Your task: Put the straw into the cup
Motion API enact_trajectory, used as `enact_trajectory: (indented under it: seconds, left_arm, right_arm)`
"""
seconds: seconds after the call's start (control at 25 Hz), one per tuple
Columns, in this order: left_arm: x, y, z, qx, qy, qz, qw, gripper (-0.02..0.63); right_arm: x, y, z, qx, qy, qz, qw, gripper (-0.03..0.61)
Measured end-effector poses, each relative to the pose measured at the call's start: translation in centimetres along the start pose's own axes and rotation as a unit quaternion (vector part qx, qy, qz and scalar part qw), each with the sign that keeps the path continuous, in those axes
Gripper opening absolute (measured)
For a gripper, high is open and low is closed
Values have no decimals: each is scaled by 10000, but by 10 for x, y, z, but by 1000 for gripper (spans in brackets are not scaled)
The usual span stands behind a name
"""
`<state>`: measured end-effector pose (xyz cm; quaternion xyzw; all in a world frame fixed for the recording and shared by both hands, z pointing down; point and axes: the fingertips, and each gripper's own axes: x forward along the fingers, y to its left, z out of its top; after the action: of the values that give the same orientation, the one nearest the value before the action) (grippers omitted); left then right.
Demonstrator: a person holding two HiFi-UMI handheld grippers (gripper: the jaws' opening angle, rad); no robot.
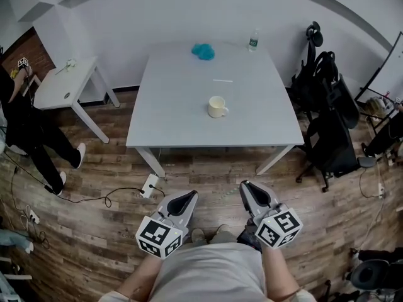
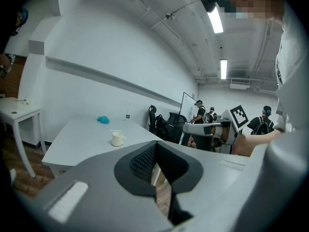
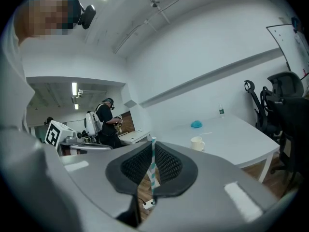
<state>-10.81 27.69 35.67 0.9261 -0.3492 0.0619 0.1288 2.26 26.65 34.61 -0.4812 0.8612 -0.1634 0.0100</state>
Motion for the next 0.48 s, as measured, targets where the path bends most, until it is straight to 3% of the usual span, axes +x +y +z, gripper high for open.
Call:
enact_trajectory:
  seconds: [0.48]
  left_arm:
    - [14, 33, 5, -41, -61, -12, 10000, 18]
  right_arm:
    - [33, -5, 1, 7, -30, 15, 10000, 26]
